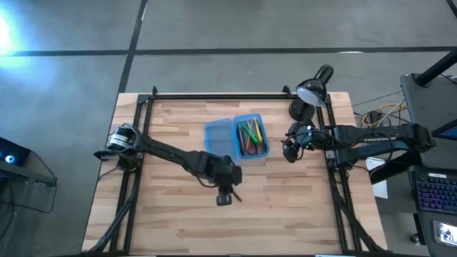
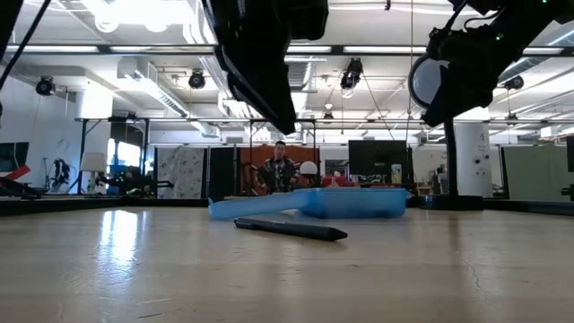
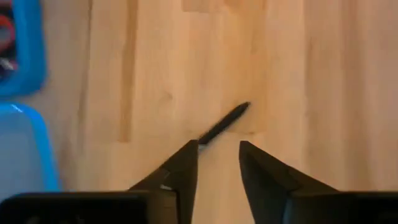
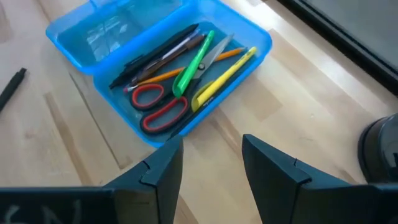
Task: Pick & place school supplies into a supply box
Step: Put the black pen into the supply box
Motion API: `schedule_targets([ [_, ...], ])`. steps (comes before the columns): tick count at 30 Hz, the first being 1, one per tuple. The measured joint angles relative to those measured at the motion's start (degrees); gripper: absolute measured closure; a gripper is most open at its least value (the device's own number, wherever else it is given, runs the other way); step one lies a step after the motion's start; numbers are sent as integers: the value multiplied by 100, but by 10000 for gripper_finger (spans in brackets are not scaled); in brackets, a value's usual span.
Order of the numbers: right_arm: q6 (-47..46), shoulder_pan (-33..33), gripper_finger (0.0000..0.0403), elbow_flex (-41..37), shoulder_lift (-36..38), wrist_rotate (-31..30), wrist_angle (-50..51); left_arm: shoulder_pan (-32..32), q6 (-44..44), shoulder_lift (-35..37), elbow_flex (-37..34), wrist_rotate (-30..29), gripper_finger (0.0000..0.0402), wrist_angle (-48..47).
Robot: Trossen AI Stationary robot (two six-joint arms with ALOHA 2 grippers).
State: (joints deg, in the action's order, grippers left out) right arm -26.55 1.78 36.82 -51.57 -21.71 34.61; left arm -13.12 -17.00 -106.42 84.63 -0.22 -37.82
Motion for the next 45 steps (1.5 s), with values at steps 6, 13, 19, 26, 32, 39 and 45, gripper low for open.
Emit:
schedule_targets([
  [6,-2,13,248,0,-4,85,193,17,1601,-204,136,-44,258,-231],
  [13,-30,15,248,-18,-4,82,312,30,2923,-566,134,-27,252,-267],
  [19,-281,15,248,-29,-4,80,317,39,3192,-695,134,-36,252,-230],
  [26,-328,15,248,-52,-4,78,335,70,3206,-917,115,-40,252,-221],
  [32,-328,15,248,-63,-4,76,387,103,3209,-1052,44,-64,252,-164],
  [39,-328,15,248,-63,-4,72,422,132,3391,-1220,49,-67,252,-175],
  [45,-328,15,248,-63,-4,72,422,144,3377,-1304,64,-65,272,-195],
])
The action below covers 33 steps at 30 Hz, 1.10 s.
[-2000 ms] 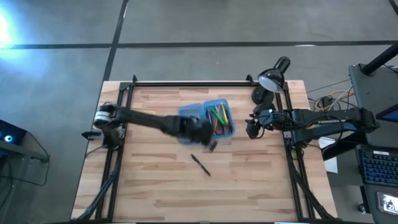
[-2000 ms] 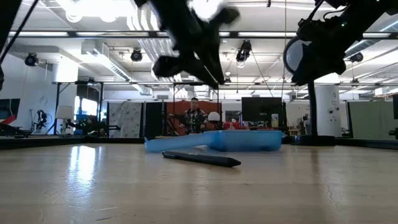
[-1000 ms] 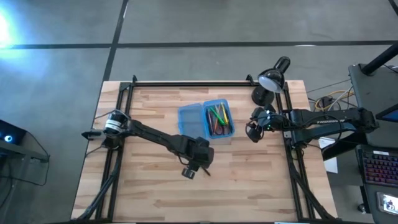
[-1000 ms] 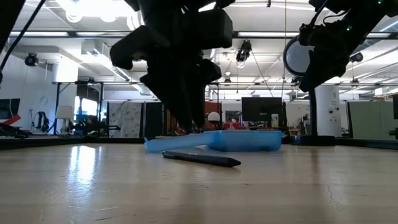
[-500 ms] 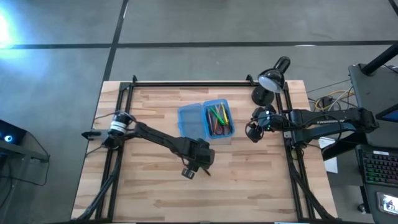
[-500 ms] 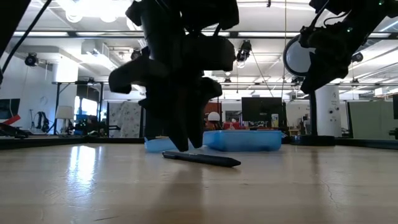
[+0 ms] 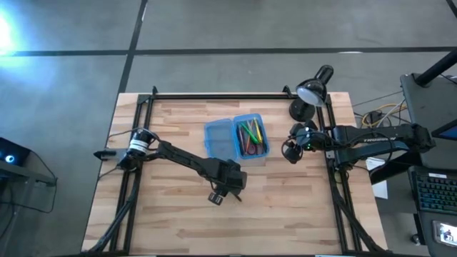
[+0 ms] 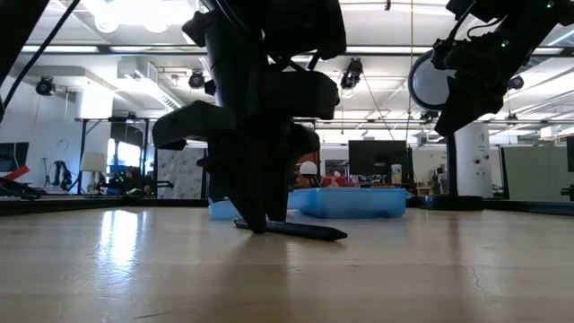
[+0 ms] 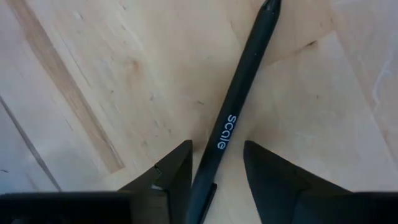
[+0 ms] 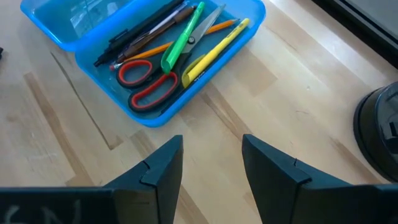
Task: Pick & place school supplies into a supply box
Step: Put the black pen into the supply box
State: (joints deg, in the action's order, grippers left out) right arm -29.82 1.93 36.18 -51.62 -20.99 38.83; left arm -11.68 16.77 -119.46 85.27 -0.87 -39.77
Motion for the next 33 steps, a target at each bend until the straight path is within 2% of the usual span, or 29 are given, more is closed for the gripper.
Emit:
schedule_targets([
  [11,0,0,248,0,0,-4,2,33,-32,-15,-6,62,377,-141],
  [17,0,0,248,0,0,-9,2,76,-440,-27,59,84,391,-278],
  [22,-342,-4,248,0,61,-228,0,161,-1615,-54,322,302,391,-636],
  [29,-950,-2,248,28,530,-1037,0,378,-4377,2,760,684,391,-680],
  [33,-1106,-2,248,33,798,-1086,1,566,-5694,122,811,897,391,-468],
])
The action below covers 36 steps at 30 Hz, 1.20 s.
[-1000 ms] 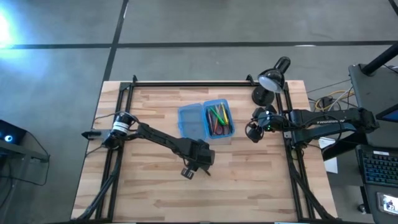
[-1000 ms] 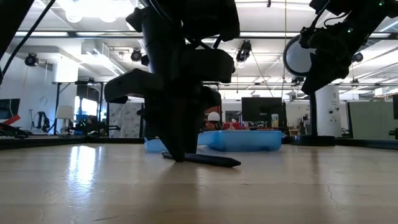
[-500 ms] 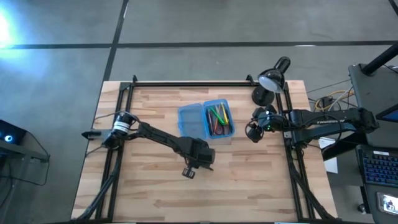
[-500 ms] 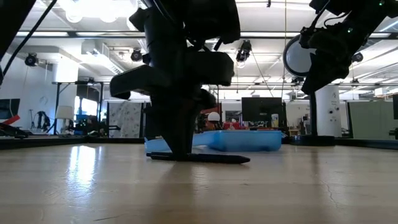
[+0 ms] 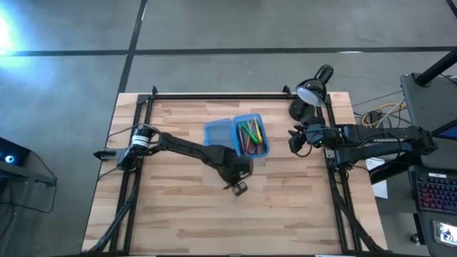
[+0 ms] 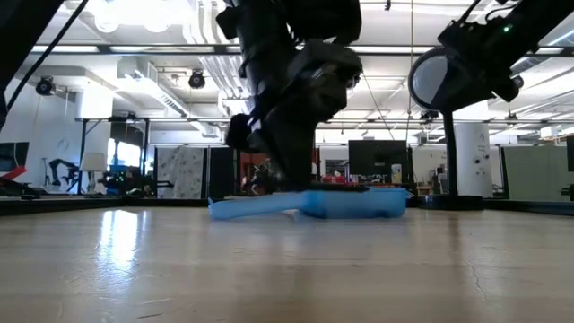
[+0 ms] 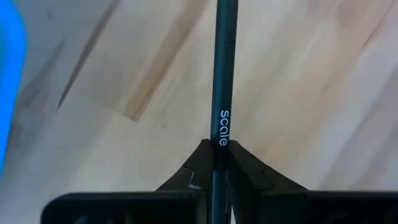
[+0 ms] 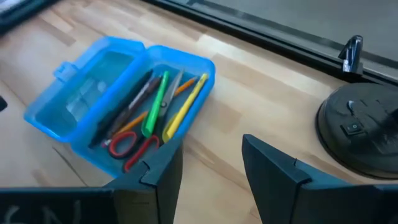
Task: Pick & place school supplies into a supply box
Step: Put the black pen into the supply box
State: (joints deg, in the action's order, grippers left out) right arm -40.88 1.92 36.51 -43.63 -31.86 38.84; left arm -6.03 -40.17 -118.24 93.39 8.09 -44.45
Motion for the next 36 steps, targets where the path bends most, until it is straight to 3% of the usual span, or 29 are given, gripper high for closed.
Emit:
schedule_targets([
  [8,-263,-3,248,2,201,-109,52,671,-2880,194,2,175,391,1206],
  [12,-267,-3,248,2,273,-116,107,940,-4071,212,4,-322,391,1869],
  [17,-267,-3,248,2,397,-213,138,1139,-5085,212,4,-1405,391,2079],
  [21,-267,0,248,2,509,-403,133,1255,-5402,212,-4,-1944,391,2089],
  [36,-222,-3,248,-15,563,-435,139,1432,-5902,118,-529,-2128,392,1971],
])
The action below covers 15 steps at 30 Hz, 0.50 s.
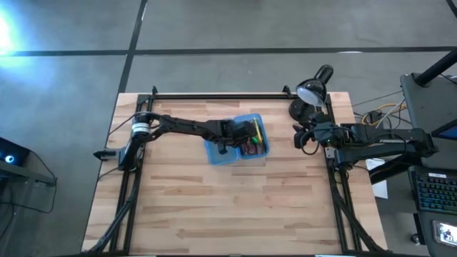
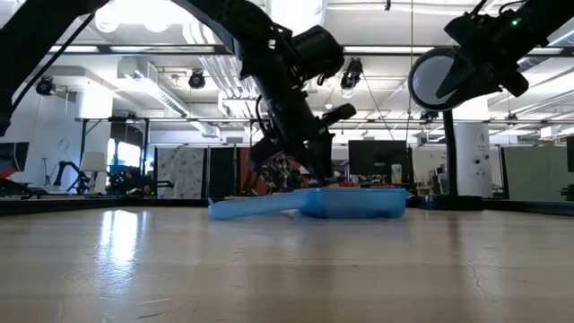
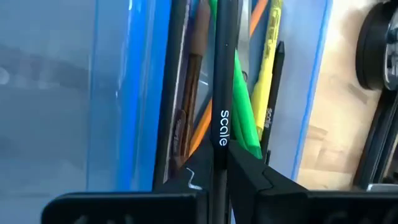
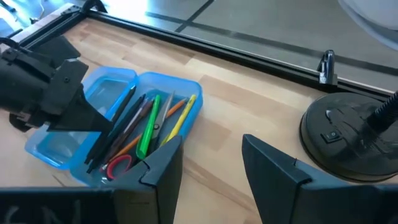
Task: Pick & place school supplies into a supply box
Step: Put the black pen into the supply box
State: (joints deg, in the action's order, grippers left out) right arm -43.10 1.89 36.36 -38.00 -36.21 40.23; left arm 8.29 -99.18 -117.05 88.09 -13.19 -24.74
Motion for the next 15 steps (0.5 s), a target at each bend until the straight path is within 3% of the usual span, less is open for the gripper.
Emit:
schedule_targets([
  [15,22,0,248,-3,-9,7,0,33,382,0,-46,-71,351,246],
])
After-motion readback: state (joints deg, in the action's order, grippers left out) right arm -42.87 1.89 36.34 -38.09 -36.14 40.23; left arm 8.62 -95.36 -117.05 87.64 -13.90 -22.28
